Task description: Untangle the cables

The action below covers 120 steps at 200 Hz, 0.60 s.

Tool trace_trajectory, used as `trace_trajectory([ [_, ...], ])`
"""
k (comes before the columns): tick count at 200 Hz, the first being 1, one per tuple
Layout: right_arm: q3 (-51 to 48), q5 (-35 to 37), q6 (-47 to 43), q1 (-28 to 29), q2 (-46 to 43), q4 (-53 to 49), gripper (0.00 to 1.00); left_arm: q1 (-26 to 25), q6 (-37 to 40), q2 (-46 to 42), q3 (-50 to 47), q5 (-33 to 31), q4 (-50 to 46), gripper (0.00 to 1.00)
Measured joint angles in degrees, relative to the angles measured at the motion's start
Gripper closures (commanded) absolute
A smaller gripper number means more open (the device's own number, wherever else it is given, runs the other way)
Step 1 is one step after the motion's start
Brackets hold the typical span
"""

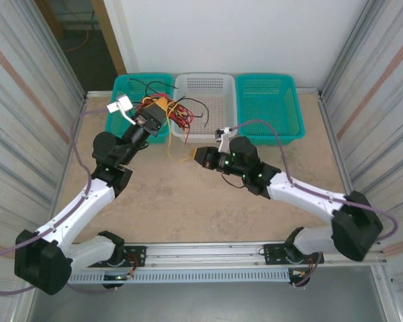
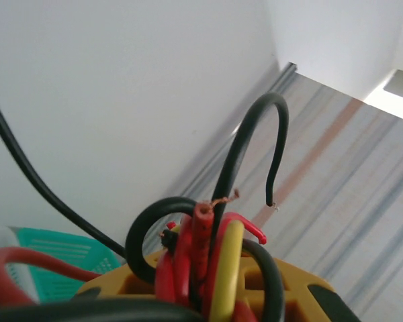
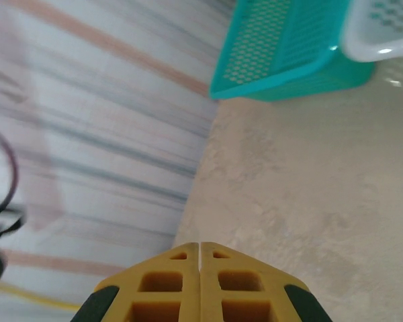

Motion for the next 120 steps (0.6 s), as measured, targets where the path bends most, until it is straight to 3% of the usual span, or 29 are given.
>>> trace_trajectory([
  [23, 4.13, 3.23, -4.02, 3.72, -3.39, -5.44, 1.0, 0.0, 2.19, 0.09, -0.04, -2.82, -1.53, 1.0],
  [64, 10.78, 9.53, -11.39, 4.5, -8.26, -16.44, 1.0, 0.0, 3.89, 0.22, -1.22, -3.98, -2.75, 1.0],
  [120, 27.5, 11.34, -19.1, -3.3, -12.59, -28.13, 1.0, 0.0, 3.87, -0.7, -8.13, -2.01, -3.37, 1.0],
])
